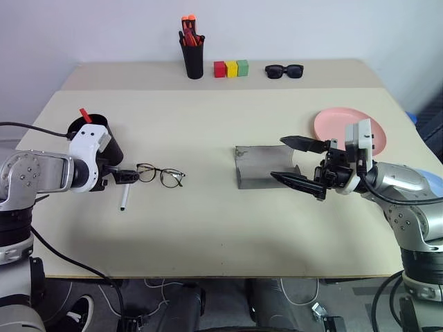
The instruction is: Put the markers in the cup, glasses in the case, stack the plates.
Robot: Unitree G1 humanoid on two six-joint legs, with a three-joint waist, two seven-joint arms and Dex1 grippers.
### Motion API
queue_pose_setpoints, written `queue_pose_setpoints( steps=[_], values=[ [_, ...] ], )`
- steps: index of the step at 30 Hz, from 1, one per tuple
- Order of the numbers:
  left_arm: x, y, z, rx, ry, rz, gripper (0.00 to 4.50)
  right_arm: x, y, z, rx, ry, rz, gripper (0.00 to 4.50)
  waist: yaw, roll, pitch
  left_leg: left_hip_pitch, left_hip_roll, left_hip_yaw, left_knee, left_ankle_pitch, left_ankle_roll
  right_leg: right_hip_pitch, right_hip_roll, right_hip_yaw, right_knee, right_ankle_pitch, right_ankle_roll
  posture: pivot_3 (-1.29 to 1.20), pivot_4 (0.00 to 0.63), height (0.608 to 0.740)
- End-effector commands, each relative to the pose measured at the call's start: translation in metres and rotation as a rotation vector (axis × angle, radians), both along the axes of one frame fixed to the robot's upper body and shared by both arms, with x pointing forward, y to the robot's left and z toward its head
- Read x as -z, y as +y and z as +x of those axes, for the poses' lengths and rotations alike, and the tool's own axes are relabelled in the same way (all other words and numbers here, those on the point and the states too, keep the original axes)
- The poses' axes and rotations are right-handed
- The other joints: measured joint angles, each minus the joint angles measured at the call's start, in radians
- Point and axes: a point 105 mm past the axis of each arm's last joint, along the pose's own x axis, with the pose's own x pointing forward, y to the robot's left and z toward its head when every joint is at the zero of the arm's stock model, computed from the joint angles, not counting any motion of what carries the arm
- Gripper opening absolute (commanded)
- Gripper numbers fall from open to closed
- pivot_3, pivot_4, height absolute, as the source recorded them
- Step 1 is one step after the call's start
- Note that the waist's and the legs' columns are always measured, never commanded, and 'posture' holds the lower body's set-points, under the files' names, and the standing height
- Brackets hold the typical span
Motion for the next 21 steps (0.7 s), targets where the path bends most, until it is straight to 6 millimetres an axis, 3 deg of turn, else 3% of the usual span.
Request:
queue_pose_setpoints(
  steps=[1,5,13,18,21],
  values=[
    [0.004,0.009,-0.004,-0.032,0.023,-0.004,4.46,-0.009,0.002,-0.001,-0.004,-0.052,0.005,4.5,0.0,0.0,0.0,0.0,0.0,0.0,0.0,0.0,0.0,0.0,0.0,0.0,0.0,0.0,0.0,0.0,0.15,0.74],
    [0.02,0.018,-0.007,-0.073,0.07,-0.016,4.46,-0.009,0.002,-0.001,0.001,-0.054,0.004,4.5,0.001,0.0,0.0,0.0,0.0,0.0,0.0,0.0,0.0,0.0,0.0,0.0,0.0,0.0,0.0,0.0,0.15,0.74],
    [0.032,0.007,-0.001,-0.047,0.09,-0.021,4.46,-0.008,0.001,-0.001,0.012,-0.056,0.003,4.5,0.004,0.0,0.0,0.0,0.0,0.0,0.0,0.0,0.0,0.0,0.0,0.0,0.0,0.0,0.0,0.0,0.15,0.74],
    [0.03,-0.002,0.007,-0.032,0.076,-0.034,4.46,-0.008,0.0,-0.001,0.016,-0.056,0.002,4.5,0.007,0.0,0.0,0.001,0.0,0.0,0.0,0.0,0.0,0.001,-0.001,0.0,0.0,0.0,0.0,0.0,0.15,0.74],
    [0.024,0.003,0.015,-0.055,0.04,-0.004,4.46,-0.007,-0.001,0.0,0.021,-0.054,0.002,4.5,0.006,0.0,0.0,0.001,0.0,0.0,0.0,0.0,0.0,0.001,-0.001,0.0,0.0,0.0,0.0,0.0,0.15,0.74]
  ],
)
